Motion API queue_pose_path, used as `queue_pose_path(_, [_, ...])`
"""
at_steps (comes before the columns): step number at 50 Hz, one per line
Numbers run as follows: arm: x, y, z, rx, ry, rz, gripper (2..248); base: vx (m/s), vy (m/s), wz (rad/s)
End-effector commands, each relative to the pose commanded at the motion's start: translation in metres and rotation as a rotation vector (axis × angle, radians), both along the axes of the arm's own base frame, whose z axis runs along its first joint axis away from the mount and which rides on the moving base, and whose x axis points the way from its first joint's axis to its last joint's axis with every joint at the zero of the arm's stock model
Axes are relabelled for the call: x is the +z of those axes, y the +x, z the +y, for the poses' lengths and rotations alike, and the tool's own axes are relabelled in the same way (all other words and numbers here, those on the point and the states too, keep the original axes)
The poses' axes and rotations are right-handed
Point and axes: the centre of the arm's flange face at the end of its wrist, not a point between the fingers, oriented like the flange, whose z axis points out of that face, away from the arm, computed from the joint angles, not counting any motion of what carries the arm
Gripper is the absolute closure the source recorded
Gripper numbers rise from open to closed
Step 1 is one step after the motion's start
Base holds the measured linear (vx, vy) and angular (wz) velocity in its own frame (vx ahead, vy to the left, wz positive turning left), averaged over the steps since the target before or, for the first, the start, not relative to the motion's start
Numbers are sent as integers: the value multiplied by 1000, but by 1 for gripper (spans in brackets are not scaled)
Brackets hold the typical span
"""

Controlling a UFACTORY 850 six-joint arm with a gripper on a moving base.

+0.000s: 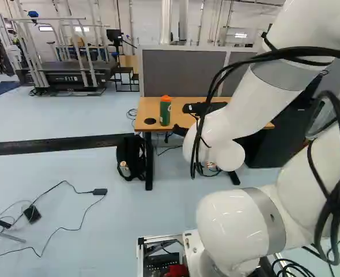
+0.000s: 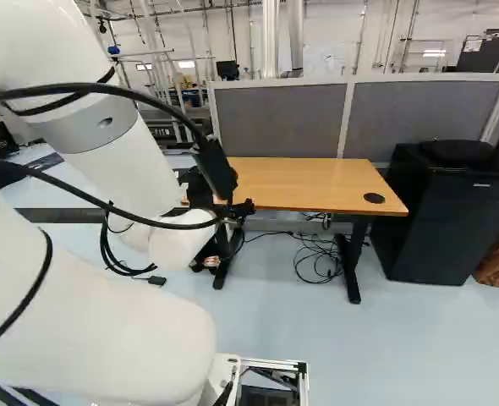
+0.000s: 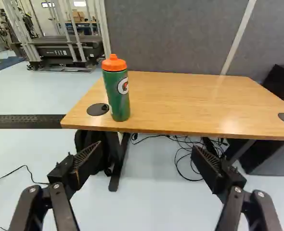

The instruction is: Pick up the green bottle from the table

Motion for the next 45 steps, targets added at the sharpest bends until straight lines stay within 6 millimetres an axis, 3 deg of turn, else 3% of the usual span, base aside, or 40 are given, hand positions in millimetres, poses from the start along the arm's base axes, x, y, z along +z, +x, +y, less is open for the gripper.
queue_pose_path(45, [0,0,0,0,0,0,3,108,53,216])
